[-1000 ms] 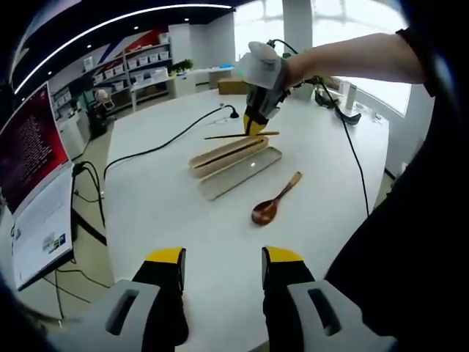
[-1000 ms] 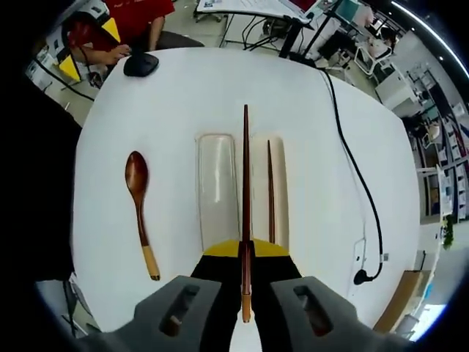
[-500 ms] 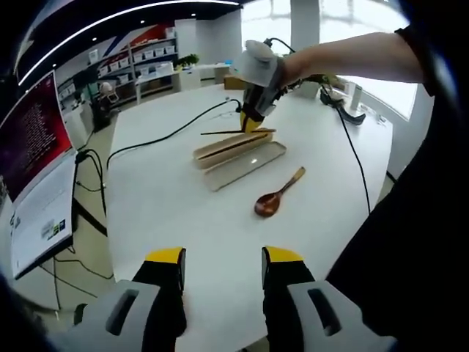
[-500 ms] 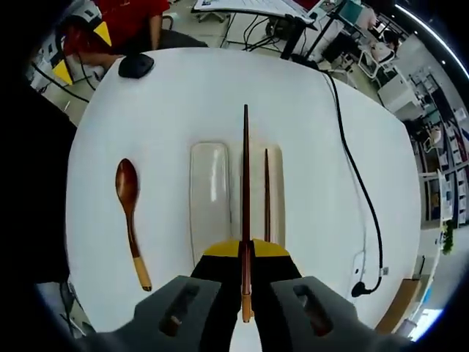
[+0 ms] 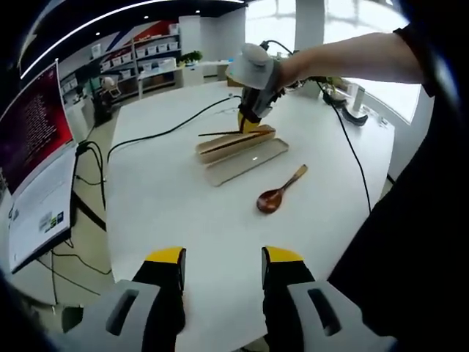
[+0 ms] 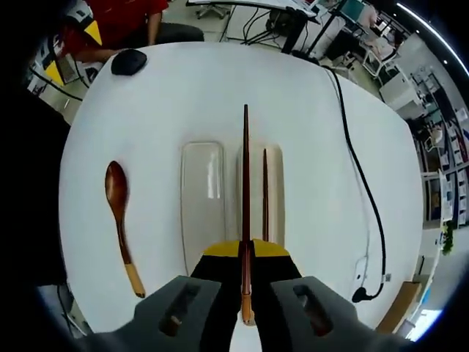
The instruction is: Arrange the utensils inside the cutlery case until each visible utensil rests in its matching compartment.
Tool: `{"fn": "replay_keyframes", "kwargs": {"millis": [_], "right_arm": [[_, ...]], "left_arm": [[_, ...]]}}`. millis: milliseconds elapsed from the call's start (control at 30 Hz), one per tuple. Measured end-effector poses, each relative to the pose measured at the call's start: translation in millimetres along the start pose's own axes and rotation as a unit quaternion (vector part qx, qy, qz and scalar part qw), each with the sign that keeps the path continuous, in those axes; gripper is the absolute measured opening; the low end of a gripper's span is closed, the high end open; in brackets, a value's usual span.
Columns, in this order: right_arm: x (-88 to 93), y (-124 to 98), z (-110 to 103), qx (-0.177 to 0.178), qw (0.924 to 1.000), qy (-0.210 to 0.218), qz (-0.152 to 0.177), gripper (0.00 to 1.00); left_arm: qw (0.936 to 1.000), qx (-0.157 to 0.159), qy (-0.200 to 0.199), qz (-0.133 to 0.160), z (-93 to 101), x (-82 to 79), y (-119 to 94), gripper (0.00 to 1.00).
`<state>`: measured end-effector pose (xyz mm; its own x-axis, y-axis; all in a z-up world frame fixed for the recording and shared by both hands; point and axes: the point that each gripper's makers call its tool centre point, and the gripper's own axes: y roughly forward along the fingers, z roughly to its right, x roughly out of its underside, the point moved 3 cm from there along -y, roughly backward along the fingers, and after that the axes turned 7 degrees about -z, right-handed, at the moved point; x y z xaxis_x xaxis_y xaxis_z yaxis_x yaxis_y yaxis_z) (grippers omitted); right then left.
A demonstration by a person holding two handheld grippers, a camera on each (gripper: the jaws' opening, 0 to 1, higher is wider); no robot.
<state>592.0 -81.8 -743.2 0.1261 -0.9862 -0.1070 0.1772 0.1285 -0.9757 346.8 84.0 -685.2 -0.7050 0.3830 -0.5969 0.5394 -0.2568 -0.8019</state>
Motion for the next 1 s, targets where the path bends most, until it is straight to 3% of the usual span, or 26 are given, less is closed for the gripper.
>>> {"fn": "replay_keyframes", "kwargs": {"millis": [367, 1000], "right_arm": [[8.5, 9.4, 5.5, 0.0, 0.9999, 0.009, -0.01, 0.0], [12.1, 26.8, 9.0, -0.017, 0.9997, 0.013, -0.009, 0.0]], "left_arm": [[1.0, 0.006, -0.001, -0.005, -4.7, -1.3, 6.3, 0.42], [0.9995, 0.025, 0.015, -0.014, -11.9, -17.9, 21.9, 0.42]]}}
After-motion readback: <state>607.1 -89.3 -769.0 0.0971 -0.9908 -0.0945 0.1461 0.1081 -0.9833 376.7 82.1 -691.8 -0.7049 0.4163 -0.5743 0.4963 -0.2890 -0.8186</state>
